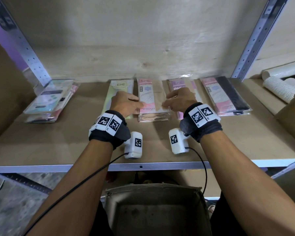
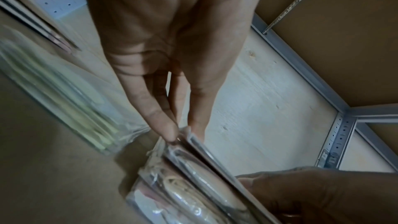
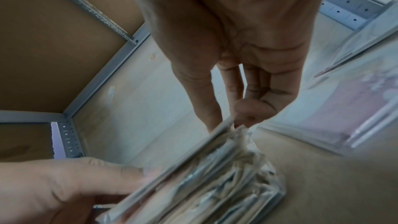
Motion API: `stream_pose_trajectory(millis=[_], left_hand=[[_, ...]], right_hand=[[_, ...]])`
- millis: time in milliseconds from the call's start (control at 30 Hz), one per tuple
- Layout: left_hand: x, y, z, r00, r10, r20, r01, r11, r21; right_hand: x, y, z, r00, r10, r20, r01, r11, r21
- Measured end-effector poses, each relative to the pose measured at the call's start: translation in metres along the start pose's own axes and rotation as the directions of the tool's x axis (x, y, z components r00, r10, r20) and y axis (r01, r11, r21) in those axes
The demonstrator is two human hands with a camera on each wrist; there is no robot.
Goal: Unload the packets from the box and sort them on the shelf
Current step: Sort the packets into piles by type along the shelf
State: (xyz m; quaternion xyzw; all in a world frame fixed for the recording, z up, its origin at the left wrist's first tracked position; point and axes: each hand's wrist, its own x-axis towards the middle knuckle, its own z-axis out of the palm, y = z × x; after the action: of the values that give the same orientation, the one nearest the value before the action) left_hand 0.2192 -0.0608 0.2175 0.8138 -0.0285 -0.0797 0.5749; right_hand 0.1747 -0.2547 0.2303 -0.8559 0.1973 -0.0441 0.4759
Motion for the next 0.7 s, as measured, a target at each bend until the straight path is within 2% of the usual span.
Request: stream_pose_trajectory(millis=[167,500,600,700], left_hand=[[0.002,0.000,0.001,0.999,0.035,-0.022,-0.032,0.993,0.111],[0.001,0.002,0.000,1.000,0.023,-0.013,-0.021,0.991,0.133],[0.000,0.002,-0.005,0.997,0.062,-0.041,-0.055,0.987,0.149],[-0.003,0.001,-0.018,0.988,0.096,-0.118,-0.078,0.986,0.147]], right_hand=[[0.001,0.000,0.000,1.000,0.002,0.001,-0.002,1.000,-0.008],[0.002,-0.001,0.000,1.000,0.006,-0.011,-0.007,1.000,-0.027],[0.001,-0.004,-0.004,0.998,-0.042,-0.048,0.040,0.998,-0.047],[-0.003,-0.011,-0.009,0.983,-0.126,-0.131,0.116,0.990,-0.077]])
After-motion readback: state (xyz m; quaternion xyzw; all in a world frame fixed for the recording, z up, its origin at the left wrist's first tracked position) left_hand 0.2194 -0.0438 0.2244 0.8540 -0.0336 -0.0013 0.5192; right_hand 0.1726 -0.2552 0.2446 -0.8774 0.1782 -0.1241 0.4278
